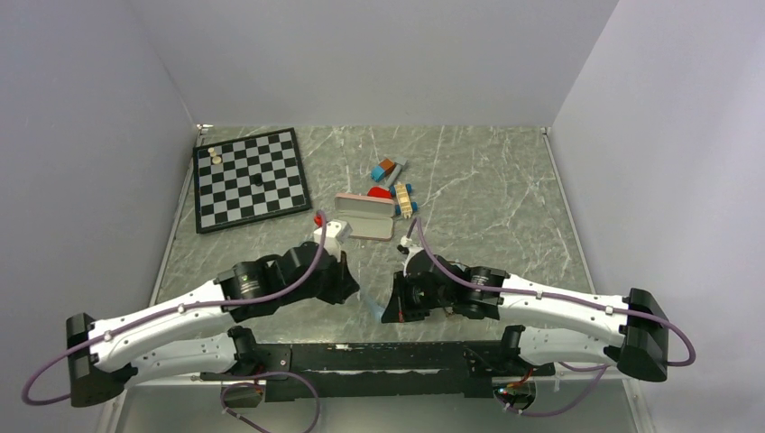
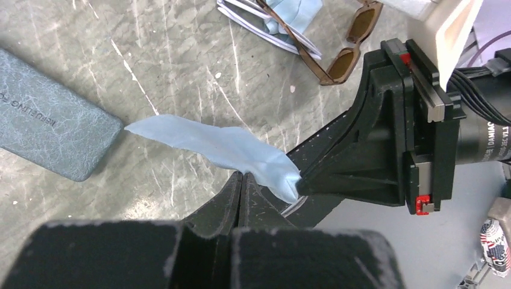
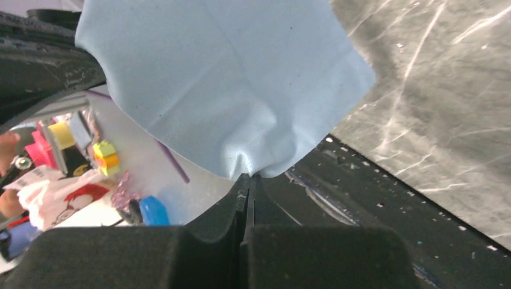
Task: Organize the sunglasses
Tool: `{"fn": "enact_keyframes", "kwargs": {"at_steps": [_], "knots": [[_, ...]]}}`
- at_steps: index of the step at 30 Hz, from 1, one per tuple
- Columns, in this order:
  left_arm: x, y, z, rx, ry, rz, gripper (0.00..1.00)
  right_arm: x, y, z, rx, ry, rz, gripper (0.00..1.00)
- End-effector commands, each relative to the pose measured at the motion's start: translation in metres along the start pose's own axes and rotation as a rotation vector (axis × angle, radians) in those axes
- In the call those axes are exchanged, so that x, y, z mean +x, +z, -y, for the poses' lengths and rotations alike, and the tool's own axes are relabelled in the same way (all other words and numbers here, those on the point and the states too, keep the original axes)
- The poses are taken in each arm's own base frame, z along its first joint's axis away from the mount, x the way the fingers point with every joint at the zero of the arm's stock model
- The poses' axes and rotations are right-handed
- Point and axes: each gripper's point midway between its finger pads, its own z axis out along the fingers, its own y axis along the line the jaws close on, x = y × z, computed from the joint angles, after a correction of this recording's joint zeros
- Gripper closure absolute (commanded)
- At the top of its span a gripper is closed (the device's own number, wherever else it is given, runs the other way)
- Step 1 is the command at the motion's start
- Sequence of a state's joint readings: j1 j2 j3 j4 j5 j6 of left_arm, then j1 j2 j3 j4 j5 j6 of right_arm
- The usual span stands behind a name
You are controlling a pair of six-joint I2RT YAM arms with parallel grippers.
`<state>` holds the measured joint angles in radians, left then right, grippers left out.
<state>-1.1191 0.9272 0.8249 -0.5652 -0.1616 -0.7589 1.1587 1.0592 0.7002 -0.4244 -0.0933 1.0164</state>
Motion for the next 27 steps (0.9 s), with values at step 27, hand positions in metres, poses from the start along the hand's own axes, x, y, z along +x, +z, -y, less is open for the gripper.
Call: {"fn": "enact_keyframes", "kwargs": {"at_steps": [27], "knots": [[-0.096,0.128,-0.052,-0.041,-0.064,0.068,1.0,-0.134,0.021,0.112,0.159,0.343,0.15,1.0]]}}
